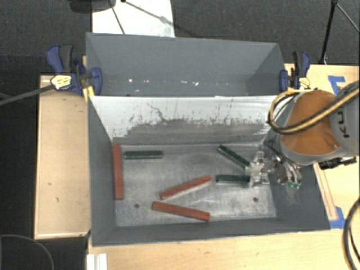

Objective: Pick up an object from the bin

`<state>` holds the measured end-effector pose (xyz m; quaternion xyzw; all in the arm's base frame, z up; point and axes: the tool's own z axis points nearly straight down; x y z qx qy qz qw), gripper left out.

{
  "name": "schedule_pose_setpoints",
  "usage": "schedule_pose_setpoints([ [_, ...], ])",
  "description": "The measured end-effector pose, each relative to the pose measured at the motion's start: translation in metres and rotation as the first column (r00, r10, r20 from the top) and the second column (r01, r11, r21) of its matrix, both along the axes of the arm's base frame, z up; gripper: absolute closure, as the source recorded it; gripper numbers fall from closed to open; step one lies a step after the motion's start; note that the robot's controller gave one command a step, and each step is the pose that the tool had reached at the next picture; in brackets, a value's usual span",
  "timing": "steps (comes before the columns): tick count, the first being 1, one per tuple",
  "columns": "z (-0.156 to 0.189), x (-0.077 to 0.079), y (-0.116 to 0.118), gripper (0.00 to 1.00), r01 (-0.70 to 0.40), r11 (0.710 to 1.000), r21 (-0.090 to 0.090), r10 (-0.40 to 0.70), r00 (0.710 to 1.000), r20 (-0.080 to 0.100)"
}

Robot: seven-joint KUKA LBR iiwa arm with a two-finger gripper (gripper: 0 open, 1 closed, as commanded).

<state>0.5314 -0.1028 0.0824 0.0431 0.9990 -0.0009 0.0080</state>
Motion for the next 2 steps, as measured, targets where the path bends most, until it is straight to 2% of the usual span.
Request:
schedule_pose_setpoints([
  [1, 0.0, 0.0, 0.0, 1.0, -0.001, 1.0, 0.0, 0.001, 1.0, 0.0],
  [2, 0.17, 0.016, -0.014, 1.0, -0.116, 0.993, -0.001, 0.116, 0.993, -0.006],
])
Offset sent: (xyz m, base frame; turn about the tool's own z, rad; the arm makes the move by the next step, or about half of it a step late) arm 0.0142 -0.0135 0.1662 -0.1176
